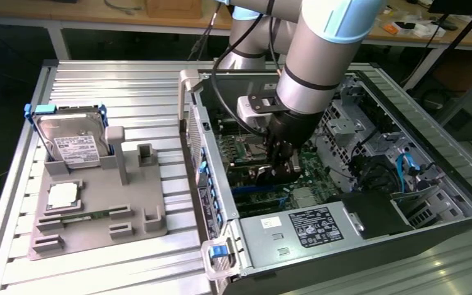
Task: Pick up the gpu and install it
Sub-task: 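Insert the gpu into the slot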
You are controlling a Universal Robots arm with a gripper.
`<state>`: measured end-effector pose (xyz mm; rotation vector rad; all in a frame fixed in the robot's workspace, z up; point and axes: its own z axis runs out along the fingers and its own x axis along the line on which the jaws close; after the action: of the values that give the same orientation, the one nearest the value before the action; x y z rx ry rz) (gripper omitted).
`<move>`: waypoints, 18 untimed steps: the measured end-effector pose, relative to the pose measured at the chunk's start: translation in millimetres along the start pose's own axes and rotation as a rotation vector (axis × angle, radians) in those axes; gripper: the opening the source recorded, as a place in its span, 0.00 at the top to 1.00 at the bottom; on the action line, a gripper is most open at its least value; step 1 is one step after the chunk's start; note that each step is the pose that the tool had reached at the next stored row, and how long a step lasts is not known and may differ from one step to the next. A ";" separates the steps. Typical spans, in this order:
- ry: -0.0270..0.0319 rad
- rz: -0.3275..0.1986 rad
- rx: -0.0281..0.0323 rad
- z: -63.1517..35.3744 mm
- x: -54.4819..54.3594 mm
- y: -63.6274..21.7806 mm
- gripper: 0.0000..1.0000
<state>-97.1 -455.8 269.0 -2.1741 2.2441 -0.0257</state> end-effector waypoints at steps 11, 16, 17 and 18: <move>-0.0007 -0.043 -0.0002 -0.2 -0.1 1.8 0.73; -0.0009 -0.043 0.0003 -0.3 -0.6 8.9 0.73; -0.0009 -0.043 0.0004 -0.3 -0.6 9.9 0.73; -0.0009 -0.043 0.0004 -0.4 -0.6 11.1 0.73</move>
<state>-108.2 -454.8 269.1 -2.2210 2.1968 -0.0258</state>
